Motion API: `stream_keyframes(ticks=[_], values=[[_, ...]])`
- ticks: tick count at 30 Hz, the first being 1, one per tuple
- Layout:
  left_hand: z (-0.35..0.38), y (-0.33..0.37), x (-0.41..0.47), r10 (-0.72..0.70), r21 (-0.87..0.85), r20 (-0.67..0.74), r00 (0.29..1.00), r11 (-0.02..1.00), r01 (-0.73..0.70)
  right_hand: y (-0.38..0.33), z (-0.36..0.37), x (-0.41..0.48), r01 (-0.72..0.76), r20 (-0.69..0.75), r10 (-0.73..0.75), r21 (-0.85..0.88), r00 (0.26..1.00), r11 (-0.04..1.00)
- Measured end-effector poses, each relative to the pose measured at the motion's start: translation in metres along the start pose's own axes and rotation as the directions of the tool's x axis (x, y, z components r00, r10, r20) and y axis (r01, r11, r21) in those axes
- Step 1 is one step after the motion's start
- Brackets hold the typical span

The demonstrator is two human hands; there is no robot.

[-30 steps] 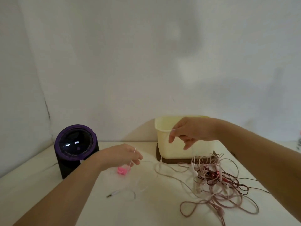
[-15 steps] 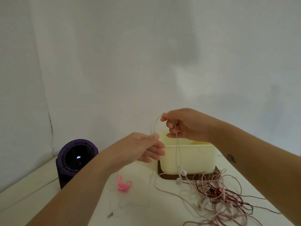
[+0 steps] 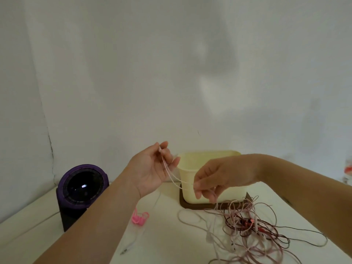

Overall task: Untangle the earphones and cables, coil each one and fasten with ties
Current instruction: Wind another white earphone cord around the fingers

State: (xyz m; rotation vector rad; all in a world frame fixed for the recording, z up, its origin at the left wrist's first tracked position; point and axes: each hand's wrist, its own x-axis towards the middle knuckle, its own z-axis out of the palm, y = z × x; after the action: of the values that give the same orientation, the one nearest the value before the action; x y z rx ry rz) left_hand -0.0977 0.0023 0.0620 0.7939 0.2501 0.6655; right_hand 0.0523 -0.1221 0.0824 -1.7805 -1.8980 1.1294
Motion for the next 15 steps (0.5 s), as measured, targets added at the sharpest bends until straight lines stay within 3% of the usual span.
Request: stream_keyframes(ticks=[2, 3, 5, 6, 7, 9, 15], values=[[0.005, 0.002, -0.004, -0.013, 0.12, 0.036, 0.999, 0.993, 0.009, 0.002, 0.002, 0.004, -0.019, -0.109, 0.007, -0.11, 0.994, 0.994], [0.008, 0.003, -0.007, -0.03, 0.208, 0.065, 0.997, 0.978, 0.016, 0.001, 0.002, 0.005, 0.0, -0.241, -0.032, -0.132, 0.97, 0.991], [0.015, 0.005, -0.013, -0.06, 0.392, 0.12, 0.991, 0.92, 0.009, -0.005, 0.0, 0.007, 0.095, -0.521, -0.164, -0.157, 0.837, 0.983], [0.018, 0.005, -0.015, -0.068, 0.472, 0.145, 0.987, 0.882, -0.009, -0.009, -0.001, 0.007, 0.157, -0.594, -0.236, -0.182, 0.77, 0.971], [0.021, 0.005, -0.017, -0.073, 0.535, 0.169, 0.983, 0.844, -0.03, -0.013, -0.002, 0.007, 0.216, -0.613, -0.292, -0.198, 0.734, 0.956], [0.027, 0.007, -0.02, -0.07, 0.614, 0.204, 0.976, 0.786, -0.073, -0.02, -0.004, 0.009, 0.301, -0.573, -0.365, -0.207, 0.734, 0.931], [0.026, 0.021, -0.022, -0.036, 0.667, 0.244, 0.969, 0.732, -0.141, -0.019, -0.019, 0.011, 0.329, -0.622, -0.413, -0.252, 0.665, 0.91]])
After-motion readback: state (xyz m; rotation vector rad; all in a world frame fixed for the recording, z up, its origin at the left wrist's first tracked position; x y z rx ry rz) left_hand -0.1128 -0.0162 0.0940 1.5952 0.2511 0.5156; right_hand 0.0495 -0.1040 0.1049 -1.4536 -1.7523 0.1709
